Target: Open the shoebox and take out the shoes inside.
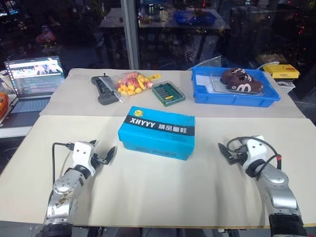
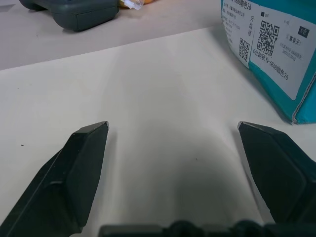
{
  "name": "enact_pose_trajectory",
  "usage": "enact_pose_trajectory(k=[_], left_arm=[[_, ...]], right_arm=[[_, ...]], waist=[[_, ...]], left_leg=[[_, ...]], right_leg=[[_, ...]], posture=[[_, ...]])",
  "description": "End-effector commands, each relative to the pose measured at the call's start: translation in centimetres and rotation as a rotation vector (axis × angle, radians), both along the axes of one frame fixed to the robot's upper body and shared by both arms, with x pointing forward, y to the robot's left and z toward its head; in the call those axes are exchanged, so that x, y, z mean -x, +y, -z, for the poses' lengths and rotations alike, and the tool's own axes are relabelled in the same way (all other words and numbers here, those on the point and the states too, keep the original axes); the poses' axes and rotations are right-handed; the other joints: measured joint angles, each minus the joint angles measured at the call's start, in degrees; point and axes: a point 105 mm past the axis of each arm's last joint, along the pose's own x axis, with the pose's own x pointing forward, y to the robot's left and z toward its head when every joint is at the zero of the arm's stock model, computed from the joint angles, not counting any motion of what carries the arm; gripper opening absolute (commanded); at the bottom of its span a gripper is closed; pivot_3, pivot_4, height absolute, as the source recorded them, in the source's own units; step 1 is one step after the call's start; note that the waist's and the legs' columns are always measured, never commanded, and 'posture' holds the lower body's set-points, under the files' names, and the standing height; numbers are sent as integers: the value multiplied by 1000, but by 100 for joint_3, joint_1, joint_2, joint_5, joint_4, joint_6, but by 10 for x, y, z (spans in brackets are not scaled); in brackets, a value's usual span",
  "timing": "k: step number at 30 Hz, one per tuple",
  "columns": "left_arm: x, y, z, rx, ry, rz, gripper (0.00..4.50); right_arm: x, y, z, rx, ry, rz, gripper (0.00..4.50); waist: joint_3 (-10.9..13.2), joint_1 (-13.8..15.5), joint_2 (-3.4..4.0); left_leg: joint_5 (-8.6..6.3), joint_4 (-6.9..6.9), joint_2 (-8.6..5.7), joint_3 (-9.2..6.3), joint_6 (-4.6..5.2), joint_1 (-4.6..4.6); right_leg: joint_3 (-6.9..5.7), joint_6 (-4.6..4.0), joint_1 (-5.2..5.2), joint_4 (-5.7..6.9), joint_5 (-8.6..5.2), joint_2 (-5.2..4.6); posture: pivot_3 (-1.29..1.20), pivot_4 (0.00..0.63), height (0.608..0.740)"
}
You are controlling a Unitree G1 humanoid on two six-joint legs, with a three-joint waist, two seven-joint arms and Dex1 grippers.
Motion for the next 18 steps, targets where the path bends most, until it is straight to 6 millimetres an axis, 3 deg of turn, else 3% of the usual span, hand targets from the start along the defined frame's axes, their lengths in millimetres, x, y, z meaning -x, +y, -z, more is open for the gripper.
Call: enact_pose_trajectory(k=[1, 4, 7, 10, 18], left_arm=[[-6, 9, -13, -9, -42, -23, 4500], [-12, 29, -25, 22, -85, -80, 4500], [-17, 33, -38, 34, -132, -81, 4500], [-21, 28, -51, 36, -167, -10, 3699], [-45, 22, -65, -75, -208, 43, 717]], right_arm=[[2, -9, -18, 21, -56, 26, 4461], [2, -18, -25, 6, -75, 65, 4461], [0, -16, -31, -4, -88, 67, 4461], [-1, -16, -39, -10, -106, 81, 3677], [-10, -8, -40, -22, -106, 96, 909]], waist=[[0, 1, 0], [0, 4, 0], [0, 4, 1], [1, 1, 1], [1, 2, 1]], left_leg=[[0, 0, 0, 0, 0, 0], [0, 1, 0, 0, 0, 1], [0, 1, 0, 0, 0, 0], [0, 1, -1, 0, 0, -2], [1, 3, -1, 1, 0, -1]], right_leg=[[0, 0, 0, 0, 0, 0], [-2, 0, 0, 3, 0, 0], [-2, 0, 0, 2, 0, 0], [0, 1, 0, -1, 1, 0], [-1, 1, -1, 2, 2, 1]], posture=[[0, 150, 740], [0, 150, 740], [0, 150, 740], [0, 150, 740], [0, 150, 740]])
